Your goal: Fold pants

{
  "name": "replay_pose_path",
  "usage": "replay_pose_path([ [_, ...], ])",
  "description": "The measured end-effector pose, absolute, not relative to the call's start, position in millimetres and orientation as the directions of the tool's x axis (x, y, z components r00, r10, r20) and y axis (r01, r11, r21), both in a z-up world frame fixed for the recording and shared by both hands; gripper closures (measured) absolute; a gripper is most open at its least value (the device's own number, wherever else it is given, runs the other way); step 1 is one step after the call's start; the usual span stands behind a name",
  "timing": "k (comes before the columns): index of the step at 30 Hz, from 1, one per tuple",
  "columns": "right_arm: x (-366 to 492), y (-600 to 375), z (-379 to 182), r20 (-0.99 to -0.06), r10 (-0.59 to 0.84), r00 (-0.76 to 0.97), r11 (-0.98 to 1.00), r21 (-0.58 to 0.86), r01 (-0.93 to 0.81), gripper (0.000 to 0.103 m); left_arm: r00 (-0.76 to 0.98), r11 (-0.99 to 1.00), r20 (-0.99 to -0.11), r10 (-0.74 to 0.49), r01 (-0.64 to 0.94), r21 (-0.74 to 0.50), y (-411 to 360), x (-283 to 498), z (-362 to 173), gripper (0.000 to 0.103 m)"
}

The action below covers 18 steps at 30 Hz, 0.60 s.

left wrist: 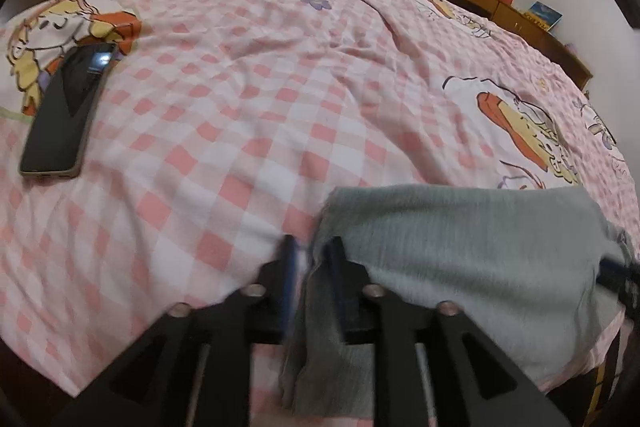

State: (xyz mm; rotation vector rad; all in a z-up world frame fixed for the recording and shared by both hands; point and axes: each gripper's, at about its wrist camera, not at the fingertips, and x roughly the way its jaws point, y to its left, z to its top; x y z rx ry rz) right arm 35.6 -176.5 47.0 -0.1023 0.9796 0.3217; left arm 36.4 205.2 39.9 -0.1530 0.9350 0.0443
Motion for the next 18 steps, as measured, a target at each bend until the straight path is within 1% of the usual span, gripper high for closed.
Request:
replay_pose_path([
  [1,45.2,-179.9,44.6,-0.832,0.205,0.515,0.954,0.052,-0.295,0.063,0.597,0.988,-0.802,-0.021,-0.108,-0.107,204.2,32.1,42.1,0.056],
  [2,58.4,-181.7,38.0,-0.842,0.181,0.509,0.960,0.039,-0.277,0.063,0.604,0.988,-0.797,-0.017,-0.111,-0.105,203.8,27.2,44.9,0.047],
  [3,66.5,-181.2,31.5,-0.849,0.169,0.500,0.963,0.033,-0.269,0.063,0.610,0.988,-0.792,-0.017,-0.109,-0.105,202.6,22.3,48.3,0.044],
  [4,74.9,-180.2,23.0,-0.857,0.162,0.489,0.964,0.032,-0.263,0.061,0.611,0.988,-0.791,-0.021,-0.106,-0.109,200.0,16.7,50.7,0.040],
  [5,83.7,-178.1,12.8,-0.861,0.158,0.483,0.966,0.035,-0.255,0.059,0.609,0.988,-0.793,-0.024,-0.106,-0.112,198.2,13.2,52.5,0.038],
  [7,90.1,-177.1,6.7,-0.843,0.156,0.514,0.973,0.040,-0.229,0.053,0.599,0.987,-0.800,-0.037,-0.103,-0.123,191.3,4.6,55.2,0.038],
  [8,92.0,-177.1,6.5,-0.836,0.155,0.526,0.976,0.049,-0.211,0.053,0.596,0.987,-0.802,-0.048,-0.093,-0.129,187.1,1.2,56.6,0.038],
  [13,82.7,-178.4,13.4,-0.828,0.130,0.546,0.987,0.056,-0.150,0.053,0.610,0.991,-0.786,-0.103,-0.006,-0.134,150.6,-4.1,66.7,0.038],
  [18,46.0,-171.6,24.5,-0.833,0.120,0.541,0.984,0.030,-0.173,0.053,0.614,0.988,-0.774,-0.155,0.079,-0.135,110.3,14.9,62.4,0.038],
])
